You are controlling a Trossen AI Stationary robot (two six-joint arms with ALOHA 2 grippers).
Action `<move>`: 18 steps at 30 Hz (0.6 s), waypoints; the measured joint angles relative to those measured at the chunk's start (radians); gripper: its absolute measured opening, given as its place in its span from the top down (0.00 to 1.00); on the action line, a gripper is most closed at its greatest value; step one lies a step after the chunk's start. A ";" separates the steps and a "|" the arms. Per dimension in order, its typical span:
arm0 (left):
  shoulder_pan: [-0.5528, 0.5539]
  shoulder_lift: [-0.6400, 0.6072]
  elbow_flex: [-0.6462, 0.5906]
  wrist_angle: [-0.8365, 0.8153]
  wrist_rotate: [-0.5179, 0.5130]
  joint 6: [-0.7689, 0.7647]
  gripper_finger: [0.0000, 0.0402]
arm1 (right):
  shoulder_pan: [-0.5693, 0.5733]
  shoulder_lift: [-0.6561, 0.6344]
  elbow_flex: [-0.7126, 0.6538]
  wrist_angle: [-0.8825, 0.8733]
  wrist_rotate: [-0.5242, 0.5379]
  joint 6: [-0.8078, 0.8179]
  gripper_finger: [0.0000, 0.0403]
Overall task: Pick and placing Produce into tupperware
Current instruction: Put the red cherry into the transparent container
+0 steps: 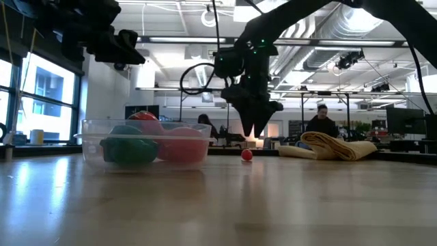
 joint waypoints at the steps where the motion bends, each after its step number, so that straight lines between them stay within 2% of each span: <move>1: 0.000 0.000 0.000 0.000 0.000 0.000 0.80 | 0.001 0.000 0.000 0.003 -0.001 0.000 0.58; 8: 0.000 0.000 0.000 0.000 0.000 0.000 0.80 | 0.031 0.000 0.000 0.059 -0.004 -0.003 0.50; 18: 0.000 0.000 0.000 0.000 0.000 0.000 0.80 | 0.062 0.019 -0.013 0.070 0.101 0.054 0.50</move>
